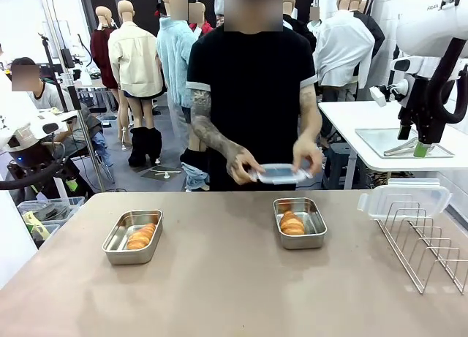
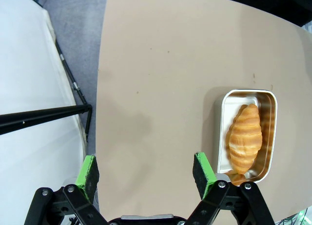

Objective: Place the bread in airtight containers.
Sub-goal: Pick up one Airtight Container lid and hand it to the human.

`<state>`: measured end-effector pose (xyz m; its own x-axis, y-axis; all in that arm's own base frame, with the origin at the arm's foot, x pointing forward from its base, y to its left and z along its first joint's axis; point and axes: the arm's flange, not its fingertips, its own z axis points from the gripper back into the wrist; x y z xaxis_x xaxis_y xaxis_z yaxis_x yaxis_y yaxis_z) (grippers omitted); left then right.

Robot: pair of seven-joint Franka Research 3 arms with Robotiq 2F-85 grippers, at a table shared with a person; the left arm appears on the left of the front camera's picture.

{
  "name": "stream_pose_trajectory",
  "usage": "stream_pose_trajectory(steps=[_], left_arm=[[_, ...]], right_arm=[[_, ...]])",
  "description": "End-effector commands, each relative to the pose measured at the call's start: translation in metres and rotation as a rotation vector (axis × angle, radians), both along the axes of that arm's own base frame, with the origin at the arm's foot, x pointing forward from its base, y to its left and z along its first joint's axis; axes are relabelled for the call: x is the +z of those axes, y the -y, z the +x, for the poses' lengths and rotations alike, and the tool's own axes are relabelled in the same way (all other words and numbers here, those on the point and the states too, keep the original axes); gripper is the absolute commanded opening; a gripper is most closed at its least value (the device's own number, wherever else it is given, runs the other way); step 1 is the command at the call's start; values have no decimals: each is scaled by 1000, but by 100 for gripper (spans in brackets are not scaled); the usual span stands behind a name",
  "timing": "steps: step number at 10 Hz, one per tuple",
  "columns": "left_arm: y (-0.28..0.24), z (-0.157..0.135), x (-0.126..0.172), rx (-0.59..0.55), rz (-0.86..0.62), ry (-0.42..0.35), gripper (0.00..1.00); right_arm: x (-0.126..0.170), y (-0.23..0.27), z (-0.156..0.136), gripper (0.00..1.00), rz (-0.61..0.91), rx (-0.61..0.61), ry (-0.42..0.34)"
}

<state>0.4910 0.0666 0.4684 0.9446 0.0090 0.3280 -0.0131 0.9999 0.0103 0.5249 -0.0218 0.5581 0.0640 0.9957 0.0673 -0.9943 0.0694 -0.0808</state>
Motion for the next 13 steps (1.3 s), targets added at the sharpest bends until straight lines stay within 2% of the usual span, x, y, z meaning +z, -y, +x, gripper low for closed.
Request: stream_pose_trajectory(steps=[1, 13], left_arm=[[0, -2, 1, 11, 16, 7, 100], [0, -2, 1, 11, 16, 7, 100]], right_arm=[[1, -1, -1, 100, -8, -19, -6], [1, -1, -1, 100, -8, -19, -6]])
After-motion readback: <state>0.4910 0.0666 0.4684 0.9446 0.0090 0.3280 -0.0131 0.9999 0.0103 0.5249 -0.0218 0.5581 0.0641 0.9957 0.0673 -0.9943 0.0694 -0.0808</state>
